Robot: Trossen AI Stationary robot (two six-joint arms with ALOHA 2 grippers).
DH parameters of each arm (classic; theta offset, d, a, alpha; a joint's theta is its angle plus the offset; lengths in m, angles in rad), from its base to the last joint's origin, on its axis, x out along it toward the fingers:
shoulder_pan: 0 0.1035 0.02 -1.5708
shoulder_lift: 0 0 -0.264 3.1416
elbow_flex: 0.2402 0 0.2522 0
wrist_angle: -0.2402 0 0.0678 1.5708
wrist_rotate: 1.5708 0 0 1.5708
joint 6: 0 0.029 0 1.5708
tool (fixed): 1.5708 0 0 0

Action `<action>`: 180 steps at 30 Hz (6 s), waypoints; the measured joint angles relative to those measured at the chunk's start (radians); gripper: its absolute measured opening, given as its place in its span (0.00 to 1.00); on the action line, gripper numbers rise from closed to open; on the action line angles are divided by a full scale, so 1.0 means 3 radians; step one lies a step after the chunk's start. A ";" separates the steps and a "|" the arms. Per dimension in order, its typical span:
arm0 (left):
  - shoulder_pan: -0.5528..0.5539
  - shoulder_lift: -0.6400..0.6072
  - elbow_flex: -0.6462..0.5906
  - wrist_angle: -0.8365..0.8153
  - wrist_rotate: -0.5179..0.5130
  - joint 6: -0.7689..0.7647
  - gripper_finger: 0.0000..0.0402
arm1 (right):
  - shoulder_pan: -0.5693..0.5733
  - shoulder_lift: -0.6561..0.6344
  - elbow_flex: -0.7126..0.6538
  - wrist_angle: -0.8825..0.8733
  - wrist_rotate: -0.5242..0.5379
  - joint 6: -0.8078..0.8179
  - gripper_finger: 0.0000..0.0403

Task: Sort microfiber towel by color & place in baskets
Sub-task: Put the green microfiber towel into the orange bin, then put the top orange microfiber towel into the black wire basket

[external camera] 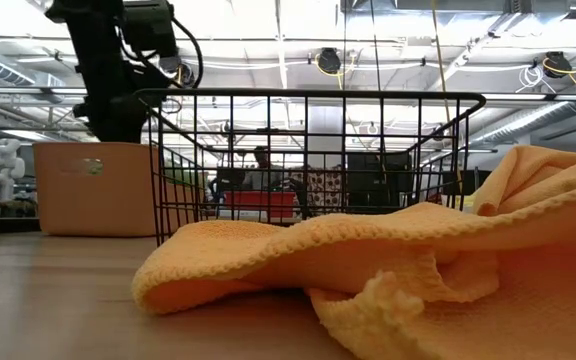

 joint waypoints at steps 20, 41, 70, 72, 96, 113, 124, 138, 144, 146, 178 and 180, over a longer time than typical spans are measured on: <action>0.0114 -0.0120 0.0003 0.0442 -0.0402 0.0603 0.30 | -0.0006 0.0000 -0.0001 -0.0002 0.0110 0.0005 0.42; 0.0821 0.1007 -0.0090 0.0994 -0.0305 0.0671 0.04 | -0.0001 0.0000 -0.0001 -0.0009 0.0156 -0.0058 0.42; -0.0288 -0.0331 -0.0048 0.1265 -0.0412 0.0529 0.04 | -0.0001 0.0000 -0.0001 -0.0318 0.0159 0.0210 0.42; -0.0526 -0.0383 -0.0047 0.1373 -0.0414 0.0529 0.04 | -0.0001 0.0000 -0.0001 -0.0338 0.0159 0.0206 0.42; -0.2625 0.0066 -0.0045 0.2032 -0.1268 -0.0015 0.04 | -0.0037 -0.0270 -0.0001 -0.2371 -0.0983 0.1762 0.44; -0.3259 0.0620 0.0018 0.2864 -0.1308 -0.0060 0.04 | -0.0029 -0.0485 -0.0569 -0.3416 -0.1055 0.1962 0.86; -0.3455 0.0620 0.0018 0.2870 -0.1469 -0.0075 0.04 | -0.0030 -0.0567 -0.0904 -0.2850 -0.1067 0.2144 0.92; -0.3454 0.0619 0.0018 0.2859 -0.1477 -0.0061 0.04 | -0.0023 -0.0567 -0.1178 -0.2576 -0.1152 0.2223 0.92; -0.3454 0.0619 0.0018 0.2861 -0.1475 -0.0062 0.04 | -0.0024 -0.0567 -0.1468 -0.2392 -0.1150 0.2262 0.90; -0.3454 0.0619 0.0018 0.2863 -0.1475 -0.0062 0.04 | -0.0023 -0.0566 -0.1573 -0.2315 -0.1150 0.2292 0.87; -0.3454 0.0619 0.0018 0.2870 -0.1474 -0.0082 0.04 | 0.0059 -0.0557 -0.1349 -0.1461 -0.1377 0.2274 0.01; -0.3454 0.0618 0.0018 0.2870 -0.1474 -0.0083 0.04 | 0.0125 -0.0557 -0.1108 -0.1695 -0.1370 0.2308 0.01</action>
